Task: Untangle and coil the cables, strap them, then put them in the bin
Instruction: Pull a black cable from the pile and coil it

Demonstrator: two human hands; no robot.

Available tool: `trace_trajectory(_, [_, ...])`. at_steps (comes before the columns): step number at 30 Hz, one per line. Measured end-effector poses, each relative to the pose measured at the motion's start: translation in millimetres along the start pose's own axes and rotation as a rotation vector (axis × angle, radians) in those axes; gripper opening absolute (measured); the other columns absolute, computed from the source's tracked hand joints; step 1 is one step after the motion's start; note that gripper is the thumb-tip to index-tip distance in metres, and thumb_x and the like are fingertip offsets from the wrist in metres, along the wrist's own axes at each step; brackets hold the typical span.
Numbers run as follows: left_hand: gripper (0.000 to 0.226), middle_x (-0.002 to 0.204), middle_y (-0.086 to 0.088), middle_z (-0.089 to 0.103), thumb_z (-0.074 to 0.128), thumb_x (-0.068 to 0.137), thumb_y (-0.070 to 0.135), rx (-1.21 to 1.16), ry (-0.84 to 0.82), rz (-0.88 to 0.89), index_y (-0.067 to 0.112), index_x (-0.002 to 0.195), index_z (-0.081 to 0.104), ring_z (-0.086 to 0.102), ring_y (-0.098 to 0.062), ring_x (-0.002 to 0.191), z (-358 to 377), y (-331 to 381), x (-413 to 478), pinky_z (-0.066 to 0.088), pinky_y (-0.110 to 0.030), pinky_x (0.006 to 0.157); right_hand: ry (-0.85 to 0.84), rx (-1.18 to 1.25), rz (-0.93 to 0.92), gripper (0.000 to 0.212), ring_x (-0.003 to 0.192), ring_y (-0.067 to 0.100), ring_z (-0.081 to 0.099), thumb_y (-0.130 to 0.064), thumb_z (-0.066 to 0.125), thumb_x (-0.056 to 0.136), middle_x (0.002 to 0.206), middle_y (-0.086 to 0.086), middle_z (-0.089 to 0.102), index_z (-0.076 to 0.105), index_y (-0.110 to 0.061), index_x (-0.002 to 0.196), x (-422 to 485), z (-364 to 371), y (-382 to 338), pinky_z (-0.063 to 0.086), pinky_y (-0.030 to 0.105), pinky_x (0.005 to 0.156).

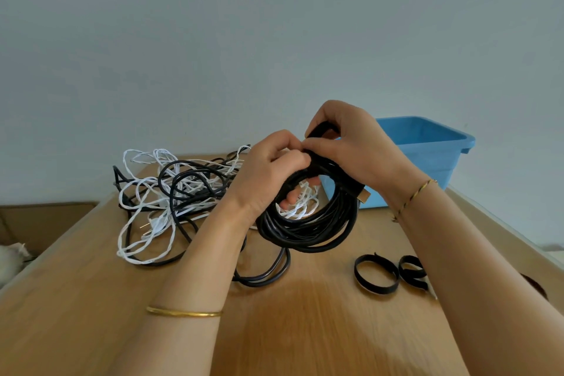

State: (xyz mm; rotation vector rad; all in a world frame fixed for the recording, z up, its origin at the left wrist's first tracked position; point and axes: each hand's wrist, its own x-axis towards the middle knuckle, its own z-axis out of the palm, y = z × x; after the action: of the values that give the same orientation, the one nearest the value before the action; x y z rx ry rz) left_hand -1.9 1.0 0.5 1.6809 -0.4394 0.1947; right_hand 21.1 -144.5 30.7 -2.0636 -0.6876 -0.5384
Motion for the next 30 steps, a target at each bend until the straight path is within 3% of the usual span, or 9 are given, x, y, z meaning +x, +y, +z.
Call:
trace_trajectory(4, [0.023, 0.083, -0.024, 0.068, 0.067, 0.082, 0.011, 0.222, 0.047, 0.003, 0.016, 0.095, 0.049, 0.049, -0.015, 0.045, 1, -1, 0, 0.043, -0.028, 0.045, -0.027, 0.103, 0.058, 0.008, 0.073, 0.01, 0.057, -0.007, 0.065, 0.082, 0.08, 0.0, 0.06, 0.058, -0.008, 0.085, 0, 2, 3, 0.05, 0.029, 0.075])
trace_trajectory(8, [0.039, 0.088, 0.003, 0.067, 0.073, 0.077, 0.019, 0.384, 0.053, 0.017, 0.022, 0.102, 0.043, 0.054, -0.001, 0.045, 8, 0, 1, 0.043, -0.021, 0.05, -0.04, 0.175, 0.16, 0.021, 0.077, 0.018, 0.057, 0.001, 0.055, 0.081, 0.094, 0.014, 0.062, 0.057, -0.014, 0.095, 0, 8, 12, 0.052, 0.04, 0.076])
trace_trajectory(11, [0.043, 0.09, 0.007, 0.065, 0.075, 0.077, 0.022, 0.412, 0.038, 0.027, 0.024, 0.103, 0.04, 0.056, 0.002, 0.049, 10, 0, 1, 0.043, -0.019, 0.054, -0.044, 0.276, 0.249, 0.031, 0.078, 0.022, 0.061, 0.001, 0.055, 0.081, 0.106, 0.014, 0.06, 0.055, -0.02, 0.105, -1, 8, 17, 0.054, 0.044, 0.076])
trace_trajectory(15, [0.048, 0.1, 0.009, 0.064, 0.075, 0.077, 0.026, 0.53, -0.031, 0.069, 0.026, 0.108, 0.037, 0.062, -0.003, 0.078, 12, 0, -1, 0.05, -0.026, 0.073, -0.065, 0.284, 0.304, 0.036, 0.098, 0.022, 0.062, -0.002, 0.057, 0.083, 0.118, 0.006, 0.053, 0.052, -0.023, 0.112, -2, 11, 24, 0.056, 0.036, 0.076])
trace_trajectory(19, [0.047, 0.096, 0.011, 0.058, 0.074, 0.079, 0.029, 0.553, -0.037, 0.091, 0.029, 0.111, 0.04, 0.059, -0.005, 0.065, 10, 3, -2, 0.049, -0.025, 0.066, -0.001, 0.252, 0.305, 0.024, 0.104, 0.023, 0.059, -0.012, 0.059, 0.088, 0.119, 0.006, 0.05, 0.05, -0.026, 0.106, -1, 18, 27, 0.055, 0.039, 0.08])
trace_trajectory(21, [0.048, 0.099, 0.012, 0.052, 0.075, 0.078, 0.03, 0.552, -0.014, 0.087, 0.029, 0.112, 0.041, 0.059, -0.007, 0.069, 9, 2, -2, 0.051, -0.028, 0.067, 0.04, 0.224, 0.288, 0.018, 0.107, 0.021, 0.055, -0.02, 0.058, 0.092, 0.12, 0.008, 0.046, 0.047, -0.026, 0.105, -1, 22, 26, 0.051, 0.03, 0.073])
trace_trajectory(23, [0.05, 0.106, 0.009, 0.049, 0.076, 0.076, 0.032, 0.557, 0.011, 0.097, 0.029, 0.111, 0.039, 0.059, -0.011, 0.078, 9, 2, -1, 0.052, -0.031, 0.071, 0.077, 0.183, 0.261, 0.017, 0.099, 0.016, 0.053, -0.024, 0.057, 0.093, 0.115, 0.008, 0.046, 0.045, -0.024, 0.105, 0, 23, 26, 0.043, 0.019, 0.064])
trace_trajectory(27, [0.051, 0.121, 0.01, 0.044, 0.075, 0.077, 0.03, 0.581, 0.025, 0.145, 0.03, 0.111, 0.037, 0.054, -0.01, 0.101, 12, 3, 0, 0.046, -0.024, 0.082, 0.127, 0.177, 0.236, 0.02, 0.055, 0.009, 0.042, -0.019, 0.056, 0.093, 0.071, 0.0, 0.045, 0.042, -0.019, 0.107, 0, 19, 26, 0.036, 0.017, 0.048])
trace_trajectory(30, [0.048, 0.12, 0.012, 0.048, 0.074, 0.078, 0.028, 0.559, 0.007, 0.152, 0.03, 0.111, 0.039, 0.058, -0.011, 0.082, 14, 1, 0, 0.047, -0.025, 0.073, 0.132, 0.169, 0.279, 0.018, 0.049, 0.008, 0.04, -0.021, 0.055, 0.093, 0.063, -0.001, 0.043, 0.044, -0.019, 0.107, -1, 21, 28, 0.035, 0.016, 0.045])
